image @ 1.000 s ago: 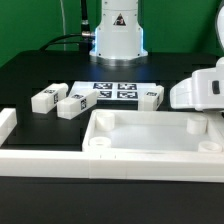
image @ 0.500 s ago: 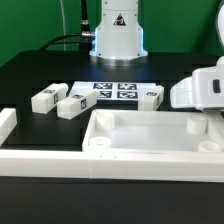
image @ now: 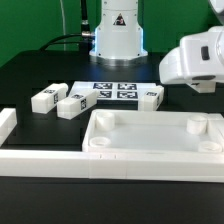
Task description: Assemble desk
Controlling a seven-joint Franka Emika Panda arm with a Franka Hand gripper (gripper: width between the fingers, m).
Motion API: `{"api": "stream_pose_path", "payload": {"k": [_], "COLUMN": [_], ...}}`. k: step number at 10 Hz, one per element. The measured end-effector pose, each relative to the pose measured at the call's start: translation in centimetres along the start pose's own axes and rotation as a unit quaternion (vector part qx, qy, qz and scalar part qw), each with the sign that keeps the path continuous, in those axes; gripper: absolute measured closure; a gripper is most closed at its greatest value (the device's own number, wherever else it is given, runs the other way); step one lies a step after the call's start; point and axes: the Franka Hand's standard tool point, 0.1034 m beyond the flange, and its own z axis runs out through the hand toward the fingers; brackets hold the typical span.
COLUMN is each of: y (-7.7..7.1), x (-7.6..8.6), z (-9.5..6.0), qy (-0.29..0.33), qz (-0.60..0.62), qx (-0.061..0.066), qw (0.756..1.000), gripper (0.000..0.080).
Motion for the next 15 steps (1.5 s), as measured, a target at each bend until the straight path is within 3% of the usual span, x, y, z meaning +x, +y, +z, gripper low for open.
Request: {"api": "stream_pose_path", "payload": {"k": [3,4,9,10,12,15], "y": [-0.2,-0.3,3.2,3.2,3.1,3.1], "x": [0.4,1.2,-3.6,-3.3,-3.3,-2.5], "z": [-0.2,-0.9,-8.1,-9.1,-8.8,-10.1], "qy": [0.014,0.055,0.195,0.245,0.294,0.401], "qz": [-0.001,0.000,0.012,0.013,0.014,0.014], "qx": [0.001,0.005,0.026,0.027,0.026,0.029], "qw": [1.000,0.999,0.980,0.969,0.955,0.915], "gripper": [0.0509,0.0509,0.0509,0.0509,0.0509,0.0509]}}
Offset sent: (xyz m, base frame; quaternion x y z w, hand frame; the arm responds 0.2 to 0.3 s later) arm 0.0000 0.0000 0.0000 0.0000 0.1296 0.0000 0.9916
